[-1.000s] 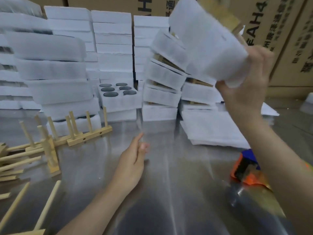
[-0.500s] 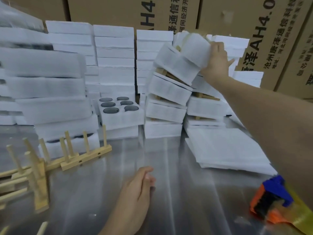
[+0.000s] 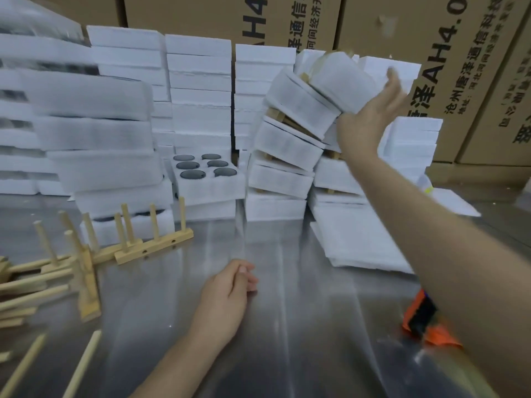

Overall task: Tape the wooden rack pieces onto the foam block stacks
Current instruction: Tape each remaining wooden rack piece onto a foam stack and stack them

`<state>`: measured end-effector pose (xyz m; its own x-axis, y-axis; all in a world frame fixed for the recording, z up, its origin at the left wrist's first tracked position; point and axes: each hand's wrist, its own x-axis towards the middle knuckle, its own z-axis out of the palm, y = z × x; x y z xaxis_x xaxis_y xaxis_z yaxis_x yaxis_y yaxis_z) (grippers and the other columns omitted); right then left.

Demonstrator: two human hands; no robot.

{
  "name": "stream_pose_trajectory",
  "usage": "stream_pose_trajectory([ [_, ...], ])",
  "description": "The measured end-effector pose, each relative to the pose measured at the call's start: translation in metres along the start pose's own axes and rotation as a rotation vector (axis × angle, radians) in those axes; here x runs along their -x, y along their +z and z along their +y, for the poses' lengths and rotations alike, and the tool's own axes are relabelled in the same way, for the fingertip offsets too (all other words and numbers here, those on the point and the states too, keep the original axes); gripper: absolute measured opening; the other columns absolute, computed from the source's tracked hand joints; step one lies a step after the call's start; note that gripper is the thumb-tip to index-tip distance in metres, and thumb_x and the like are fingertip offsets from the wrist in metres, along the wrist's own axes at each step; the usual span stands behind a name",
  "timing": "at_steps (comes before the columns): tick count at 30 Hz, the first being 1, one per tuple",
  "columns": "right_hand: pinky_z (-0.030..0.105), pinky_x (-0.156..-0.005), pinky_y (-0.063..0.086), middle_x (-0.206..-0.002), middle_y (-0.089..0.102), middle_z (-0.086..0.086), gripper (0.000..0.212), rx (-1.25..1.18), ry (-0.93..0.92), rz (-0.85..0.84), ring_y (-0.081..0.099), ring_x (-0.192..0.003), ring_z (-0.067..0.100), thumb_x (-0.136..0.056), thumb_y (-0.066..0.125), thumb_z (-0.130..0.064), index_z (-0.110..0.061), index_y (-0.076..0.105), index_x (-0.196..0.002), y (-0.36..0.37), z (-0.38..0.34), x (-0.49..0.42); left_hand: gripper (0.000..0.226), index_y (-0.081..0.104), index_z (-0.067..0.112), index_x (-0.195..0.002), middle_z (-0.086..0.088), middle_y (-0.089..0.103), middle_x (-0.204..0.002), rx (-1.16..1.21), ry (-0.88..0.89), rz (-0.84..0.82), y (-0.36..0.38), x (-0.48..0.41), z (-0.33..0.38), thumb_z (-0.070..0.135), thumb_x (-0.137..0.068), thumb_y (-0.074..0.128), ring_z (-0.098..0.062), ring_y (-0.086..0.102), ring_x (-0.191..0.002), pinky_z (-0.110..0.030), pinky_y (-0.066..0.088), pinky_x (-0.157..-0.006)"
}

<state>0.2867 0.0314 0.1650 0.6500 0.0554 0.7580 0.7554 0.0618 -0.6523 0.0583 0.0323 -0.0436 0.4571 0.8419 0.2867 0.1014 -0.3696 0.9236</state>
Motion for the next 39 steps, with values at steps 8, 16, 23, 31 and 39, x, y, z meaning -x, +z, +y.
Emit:
stream_pose_trajectory([
  [8,0.015,-0.052,0.041,-0.04,0.052,-0.011,0.039,-0.24,0.225,-0.952,0.051,-0.042,0.0,-0.066,0.037,0.02,-0.01,0.061,-0.057,-0.047,0.02,0.231,0.027,0.061,0.006,-0.101,-0.013,0.069,-0.089,0.193,-0.135,0.082,-0.007,0.003,0.011,0.002,-0.1,0.034,-0.018,0.066,-0.079,-0.013,0.051,-0.06],
  [16,0.033,-0.071,0.046,-0.094,0.071,0.002,0.023,0.335,-0.238,-0.903,0.063,-0.094,0.026,-0.081,0.051,-0.006,-0.018,0.07,-0.087,-0.028,0.031,0.231,0.029,0.061,0.011,-0.109,0.0,0.067,-0.099,-0.016,-0.075,0.112,-0.005,0.005,0.013,-0.004,-0.093,0.041,-0.012,0.064,-0.09,-0.025,0.053,-0.081],
  [23,0.039,-0.077,0.046,-0.116,0.061,0.012,0.056,0.276,-0.467,-0.669,0.058,-0.104,0.032,-0.065,0.054,0.014,-0.008,0.065,-0.116,0.053,0.03,0.218,0.014,0.05,0.012,-0.076,-0.002,0.046,-0.106,-0.463,0.044,-0.036,0.008,0.014,0.009,0.002,-0.085,0.046,-0.018,0.052,-0.095,-0.021,0.038,-0.088],
  [31,0.046,-0.118,0.013,-0.154,0.023,0.013,0.082,0.412,-0.502,-0.698,0.014,-0.144,0.036,-0.077,0.051,0.01,-0.024,0.031,-0.149,0.14,0.025,0.184,0.022,0.042,0.016,-0.108,0.0,0.038,-0.118,-0.638,0.131,-0.071,0.008,0.006,0.005,0.006,-0.088,0.041,-0.018,0.033,-0.123,-0.026,0.027,-0.105],
  [39,0.057,-0.116,0.006,-0.135,0.04,0.014,0.065,0.491,-0.412,-0.794,0.029,-0.129,0.034,-0.086,0.067,-0.018,-0.03,0.035,-0.142,0.17,0.029,0.171,0.048,0.03,0.022,-0.136,0.003,0.024,-0.147,-0.672,0.051,-0.103,0.005,0.0,0.002,0.012,-0.09,0.04,-0.013,0.01,-0.145,-0.032,0.022,-0.111],
])
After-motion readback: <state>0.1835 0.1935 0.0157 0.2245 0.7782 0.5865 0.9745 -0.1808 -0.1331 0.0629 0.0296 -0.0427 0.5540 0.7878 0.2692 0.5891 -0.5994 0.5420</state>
